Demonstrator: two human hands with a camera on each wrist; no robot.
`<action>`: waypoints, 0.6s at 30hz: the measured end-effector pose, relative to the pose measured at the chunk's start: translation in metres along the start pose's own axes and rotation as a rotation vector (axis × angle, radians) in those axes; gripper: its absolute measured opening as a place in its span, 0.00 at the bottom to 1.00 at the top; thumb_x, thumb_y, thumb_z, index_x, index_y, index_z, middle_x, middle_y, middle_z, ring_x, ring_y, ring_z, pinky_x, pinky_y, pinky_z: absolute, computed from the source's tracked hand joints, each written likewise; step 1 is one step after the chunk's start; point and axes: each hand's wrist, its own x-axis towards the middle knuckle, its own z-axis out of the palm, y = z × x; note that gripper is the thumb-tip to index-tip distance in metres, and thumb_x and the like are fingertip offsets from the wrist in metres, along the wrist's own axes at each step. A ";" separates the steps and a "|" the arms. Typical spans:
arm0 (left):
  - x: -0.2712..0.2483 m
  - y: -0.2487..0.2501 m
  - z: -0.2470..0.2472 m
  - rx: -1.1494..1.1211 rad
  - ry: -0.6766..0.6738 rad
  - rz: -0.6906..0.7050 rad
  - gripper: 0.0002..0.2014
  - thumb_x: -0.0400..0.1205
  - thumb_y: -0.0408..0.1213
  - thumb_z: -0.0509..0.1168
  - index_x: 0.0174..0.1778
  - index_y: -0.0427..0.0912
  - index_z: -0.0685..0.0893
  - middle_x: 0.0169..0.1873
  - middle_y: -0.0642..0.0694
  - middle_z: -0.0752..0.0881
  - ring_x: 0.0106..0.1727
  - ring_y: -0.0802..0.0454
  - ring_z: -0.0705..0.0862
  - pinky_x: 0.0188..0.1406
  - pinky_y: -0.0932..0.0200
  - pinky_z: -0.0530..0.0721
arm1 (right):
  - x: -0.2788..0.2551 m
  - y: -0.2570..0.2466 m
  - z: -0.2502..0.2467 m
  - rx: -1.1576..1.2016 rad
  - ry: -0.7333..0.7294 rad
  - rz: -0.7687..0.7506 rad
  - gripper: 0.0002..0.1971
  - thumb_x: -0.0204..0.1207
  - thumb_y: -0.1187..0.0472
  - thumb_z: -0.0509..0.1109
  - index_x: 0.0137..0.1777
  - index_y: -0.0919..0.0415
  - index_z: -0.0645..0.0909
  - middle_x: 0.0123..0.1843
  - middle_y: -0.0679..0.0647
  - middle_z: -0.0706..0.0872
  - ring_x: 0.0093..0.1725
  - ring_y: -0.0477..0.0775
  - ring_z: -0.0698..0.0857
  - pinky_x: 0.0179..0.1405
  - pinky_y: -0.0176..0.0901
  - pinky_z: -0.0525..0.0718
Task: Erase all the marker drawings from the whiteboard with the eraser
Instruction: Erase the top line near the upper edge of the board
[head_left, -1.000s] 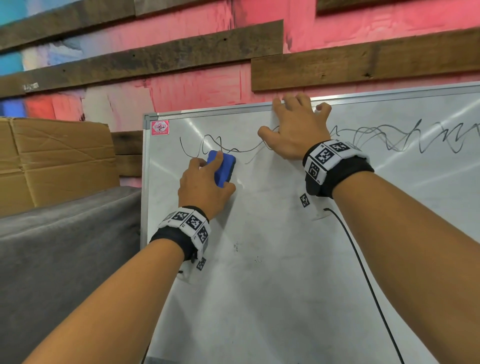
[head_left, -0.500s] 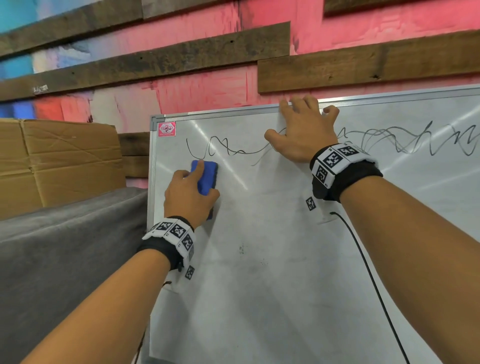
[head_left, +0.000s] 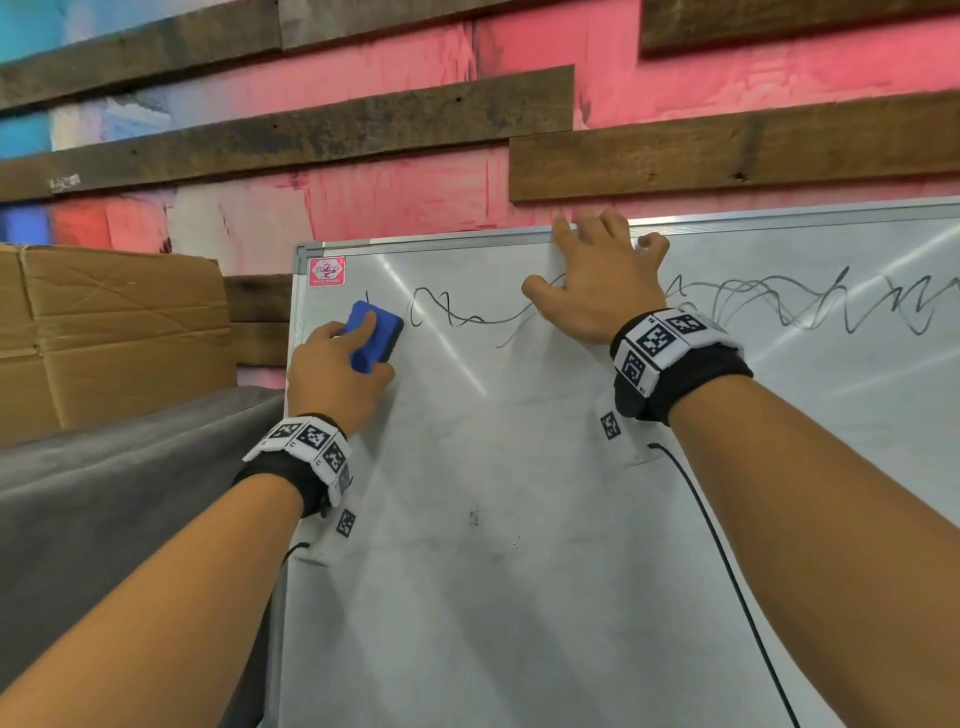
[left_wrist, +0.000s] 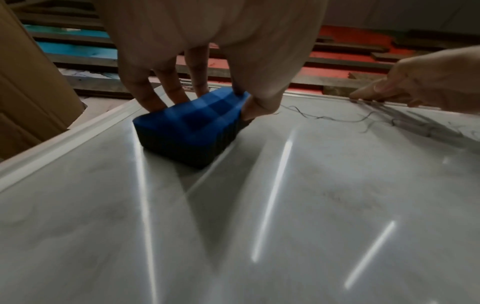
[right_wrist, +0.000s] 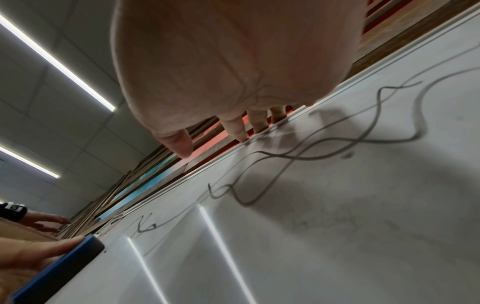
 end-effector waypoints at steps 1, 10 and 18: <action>0.001 0.002 0.001 0.011 0.005 -0.014 0.32 0.77 0.46 0.73 0.80 0.51 0.76 0.59 0.41 0.83 0.52 0.45 0.79 0.53 0.54 0.78 | 0.000 0.001 0.001 0.000 0.002 0.003 0.45 0.68 0.30 0.48 0.84 0.53 0.62 0.82 0.53 0.68 0.82 0.58 0.60 0.73 0.71 0.58; 0.022 0.018 -0.001 0.083 0.014 -0.052 0.30 0.82 0.46 0.69 0.82 0.49 0.72 0.59 0.34 0.82 0.59 0.32 0.81 0.54 0.47 0.78 | 0.001 0.002 0.002 0.009 0.004 -0.006 0.44 0.69 0.30 0.50 0.83 0.53 0.63 0.81 0.53 0.68 0.81 0.58 0.61 0.73 0.70 0.57; 0.004 0.000 0.005 0.037 0.004 0.153 0.29 0.77 0.41 0.73 0.76 0.51 0.80 0.63 0.43 0.83 0.56 0.38 0.81 0.61 0.44 0.82 | 0.000 0.001 0.005 0.024 0.023 0.001 0.44 0.69 0.30 0.50 0.82 0.53 0.64 0.79 0.53 0.70 0.80 0.58 0.62 0.72 0.70 0.58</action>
